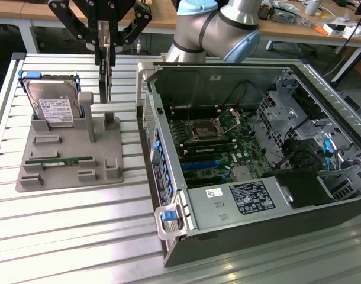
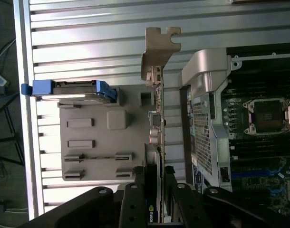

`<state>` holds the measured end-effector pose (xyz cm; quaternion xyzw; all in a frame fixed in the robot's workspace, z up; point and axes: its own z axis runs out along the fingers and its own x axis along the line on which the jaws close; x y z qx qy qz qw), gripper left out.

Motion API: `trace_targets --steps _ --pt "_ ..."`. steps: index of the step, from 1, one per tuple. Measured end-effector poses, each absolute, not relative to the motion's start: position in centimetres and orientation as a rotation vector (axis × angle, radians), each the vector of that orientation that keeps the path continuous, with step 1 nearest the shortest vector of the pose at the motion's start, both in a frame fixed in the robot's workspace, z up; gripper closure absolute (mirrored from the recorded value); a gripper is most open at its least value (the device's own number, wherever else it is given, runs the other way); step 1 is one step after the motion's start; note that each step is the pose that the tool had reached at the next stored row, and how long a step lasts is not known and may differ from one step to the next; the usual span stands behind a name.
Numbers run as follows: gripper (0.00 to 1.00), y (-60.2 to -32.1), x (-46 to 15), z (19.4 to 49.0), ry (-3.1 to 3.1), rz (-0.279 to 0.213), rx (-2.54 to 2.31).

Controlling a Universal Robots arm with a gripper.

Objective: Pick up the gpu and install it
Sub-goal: 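Pick up the gpu and move the gpu toward the slot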

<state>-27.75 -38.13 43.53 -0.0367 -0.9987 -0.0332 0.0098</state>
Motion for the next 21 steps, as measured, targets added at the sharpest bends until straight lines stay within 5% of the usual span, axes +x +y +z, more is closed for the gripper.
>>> trace_targets --steps 21 --pt "0.74 -38.1 -25.0 43.5 -3.119 -0.095 -0.115"
